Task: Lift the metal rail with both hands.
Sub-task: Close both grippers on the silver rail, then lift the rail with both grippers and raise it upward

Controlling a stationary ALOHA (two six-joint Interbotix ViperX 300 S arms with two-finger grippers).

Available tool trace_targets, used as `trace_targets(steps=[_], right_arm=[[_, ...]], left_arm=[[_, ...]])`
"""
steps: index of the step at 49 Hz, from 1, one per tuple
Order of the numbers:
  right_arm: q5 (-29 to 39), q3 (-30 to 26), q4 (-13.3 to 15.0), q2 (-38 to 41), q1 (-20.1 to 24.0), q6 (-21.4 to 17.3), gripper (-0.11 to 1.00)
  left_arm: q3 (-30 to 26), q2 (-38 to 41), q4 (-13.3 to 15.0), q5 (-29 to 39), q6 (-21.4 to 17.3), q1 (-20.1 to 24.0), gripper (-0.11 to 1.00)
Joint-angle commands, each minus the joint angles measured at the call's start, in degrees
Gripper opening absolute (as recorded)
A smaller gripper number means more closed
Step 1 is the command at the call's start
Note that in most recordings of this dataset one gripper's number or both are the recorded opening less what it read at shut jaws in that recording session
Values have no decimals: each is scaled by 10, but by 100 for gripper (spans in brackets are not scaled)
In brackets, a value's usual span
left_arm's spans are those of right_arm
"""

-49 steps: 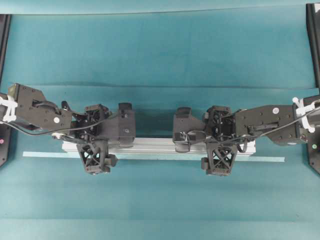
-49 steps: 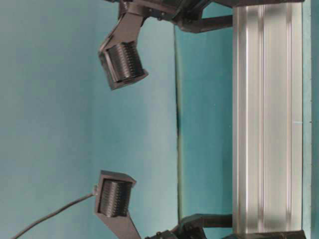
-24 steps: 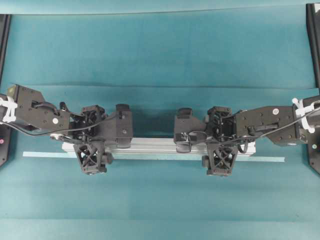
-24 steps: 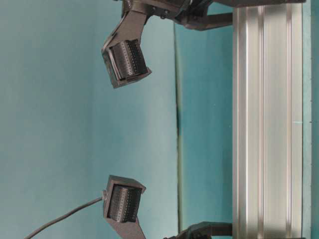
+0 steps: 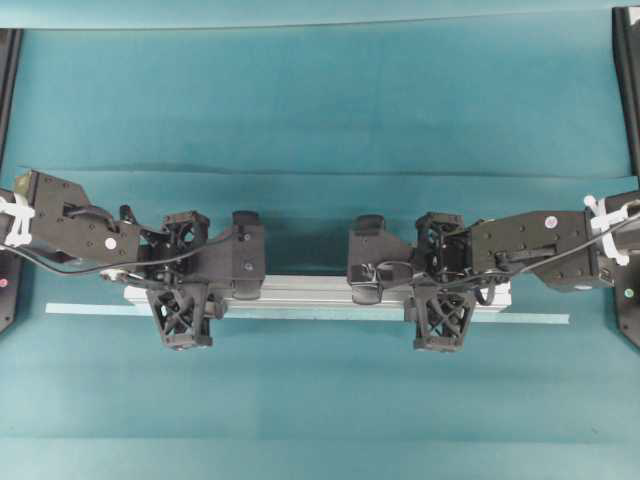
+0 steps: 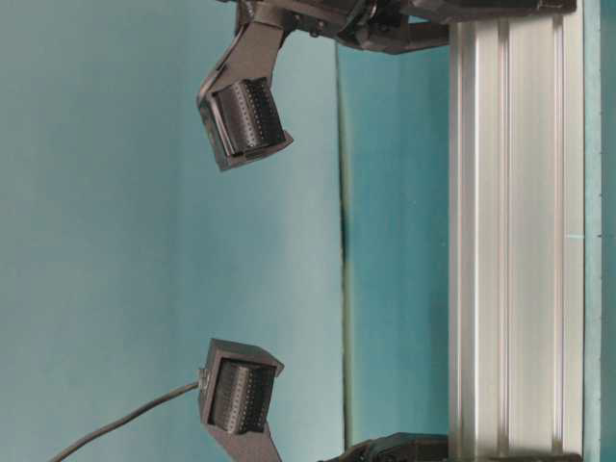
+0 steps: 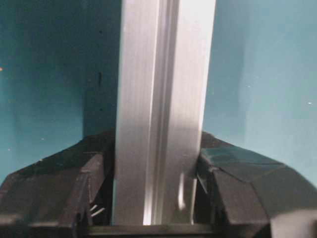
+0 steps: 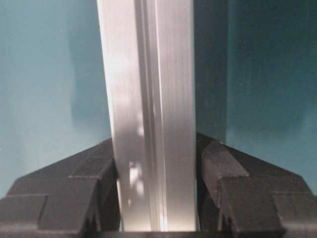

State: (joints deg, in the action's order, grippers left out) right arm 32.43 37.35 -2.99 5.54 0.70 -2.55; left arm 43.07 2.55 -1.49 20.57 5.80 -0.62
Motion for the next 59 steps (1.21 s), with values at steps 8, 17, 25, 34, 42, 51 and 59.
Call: trace_targets(steps=[8, 17, 25, 34, 42, 51, 59], right_arm=[[3, -11, -10, -9, 4, -4, 39], [45, -34, -11, -33, 0, -4, 39], [97, -61, -11, -61, -4, -4, 39], [157, -87, -11, -100, -12, -4, 39], [201, -110, -11, -134, -20, -4, 39], [238, -132, -11, -159, -25, -5, 39], [256, -162, -11, -163, -27, -4, 39]], left_arm=[[-19, -22, 0, 1, 2, -2, 37], [-41, -47, 0, 35, 2, 1, 37], [-70, -82, 0, 98, -2, 5, 37], [-96, -120, 0, 154, -1, 9, 37], [-116, -155, 0, 205, 2, 12, 37], [-146, -181, 0, 257, 3, 16, 37], [-175, -185, 0, 287, 4, 18, 37]])
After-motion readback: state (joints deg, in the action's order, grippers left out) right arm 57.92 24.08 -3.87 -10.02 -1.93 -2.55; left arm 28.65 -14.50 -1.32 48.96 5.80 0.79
